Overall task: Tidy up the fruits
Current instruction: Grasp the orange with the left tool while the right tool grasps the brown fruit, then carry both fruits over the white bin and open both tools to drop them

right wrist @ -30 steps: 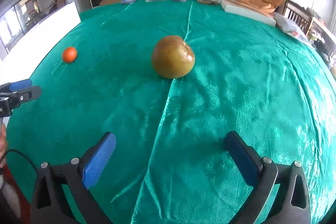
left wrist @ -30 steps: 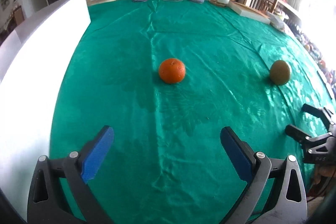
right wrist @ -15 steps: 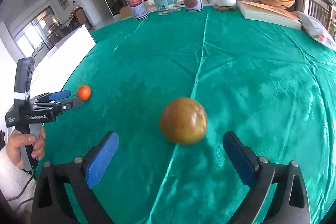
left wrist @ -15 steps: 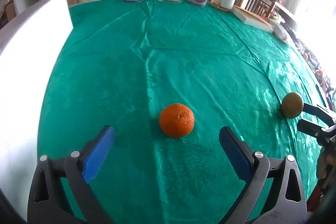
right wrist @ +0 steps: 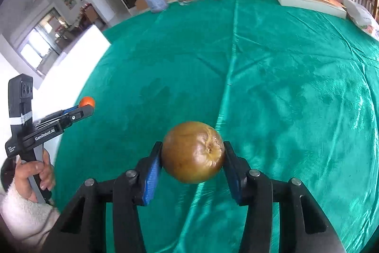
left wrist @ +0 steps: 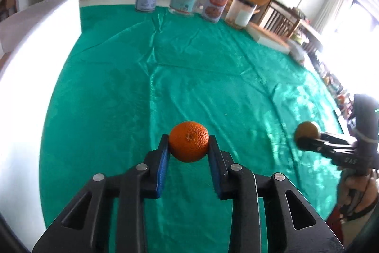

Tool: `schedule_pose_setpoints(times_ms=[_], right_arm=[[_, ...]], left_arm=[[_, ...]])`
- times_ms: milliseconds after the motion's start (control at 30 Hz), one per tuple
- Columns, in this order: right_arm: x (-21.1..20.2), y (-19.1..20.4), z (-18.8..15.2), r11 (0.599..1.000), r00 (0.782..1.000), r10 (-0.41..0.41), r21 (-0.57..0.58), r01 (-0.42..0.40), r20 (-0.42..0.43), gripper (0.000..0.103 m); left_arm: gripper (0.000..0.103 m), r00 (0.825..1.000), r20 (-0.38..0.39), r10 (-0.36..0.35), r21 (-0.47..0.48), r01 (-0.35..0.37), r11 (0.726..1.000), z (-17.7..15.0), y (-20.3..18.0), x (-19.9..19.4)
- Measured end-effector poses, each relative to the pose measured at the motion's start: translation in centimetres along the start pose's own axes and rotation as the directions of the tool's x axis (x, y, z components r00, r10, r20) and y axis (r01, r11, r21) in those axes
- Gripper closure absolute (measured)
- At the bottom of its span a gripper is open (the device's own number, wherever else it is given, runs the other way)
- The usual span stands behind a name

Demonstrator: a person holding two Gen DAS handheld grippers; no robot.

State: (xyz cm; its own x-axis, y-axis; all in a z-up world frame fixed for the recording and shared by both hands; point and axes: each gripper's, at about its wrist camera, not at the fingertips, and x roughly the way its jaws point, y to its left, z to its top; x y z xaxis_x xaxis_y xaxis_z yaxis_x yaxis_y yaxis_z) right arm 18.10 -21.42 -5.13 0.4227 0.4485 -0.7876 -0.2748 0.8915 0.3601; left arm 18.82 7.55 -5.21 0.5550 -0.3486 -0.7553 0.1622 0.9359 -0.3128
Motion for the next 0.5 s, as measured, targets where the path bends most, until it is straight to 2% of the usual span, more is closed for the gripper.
schedule_pose_setpoints(times_ms=[67,133,167,233,300,400,467,500], right_arm=[[-1.4,3.4,1.6,0.996,0.997,0.071,-0.054,-0.07,0.014,0.054],[-2.1,7.5,3.5,0.982,0.989,0.146,-0.119,-0.143,0.014,0.054],[-2.2,10.4,4.8,0.968,0.981,0.192,-0.163,-0.188,0.004,0.054],[-1.7,15.7,6.8,0.936,0.966,0.258,-0.24,-0.257,-0.028,0.054],[-0.2,21.8,8.7,0.894,0.948,0.31,-0.316,-0.318,-0.078,0.054],[3.9,30.1,10.5,0.844,0.942,0.297,-0.42,-0.334,-0.154,0.054],[7.6,34.3,11.6,0.824,0.951,0.241,-0.476,-0.307,-0.196,0.054],[9.6,36.1,12.0,0.818,0.957,0.198,-0.502,-0.28,-0.211,0.054]], left_arm=[[0.072,0.997,0.048,-0.063,-0.059,0.066,0.996,0.3,0.6,-5.3],[0.072,0.991,0.108,-0.077,-0.109,0.089,0.99,0.9,2.0,-10.9],[0.072,0.987,0.143,-0.066,-0.129,0.085,0.988,1.2,2.8,-13.6],[0.071,0.975,0.221,0.007,-0.175,0.033,0.984,1.9,5.4,-19.5],[0.071,0.962,0.258,0.088,-0.238,-0.025,0.971,2.4,8.8,-23.5],[0.071,0.948,0.23,0.221,-0.332,-0.137,0.933,3.1,14.4,-25.6],[0.071,0.94,0.155,0.304,-0.398,-0.222,0.89,3.4,19.1,-24.6],[0.071,0.94,0.112,0.322,-0.434,-0.245,0.867,3.3,21.5,-23.6]])
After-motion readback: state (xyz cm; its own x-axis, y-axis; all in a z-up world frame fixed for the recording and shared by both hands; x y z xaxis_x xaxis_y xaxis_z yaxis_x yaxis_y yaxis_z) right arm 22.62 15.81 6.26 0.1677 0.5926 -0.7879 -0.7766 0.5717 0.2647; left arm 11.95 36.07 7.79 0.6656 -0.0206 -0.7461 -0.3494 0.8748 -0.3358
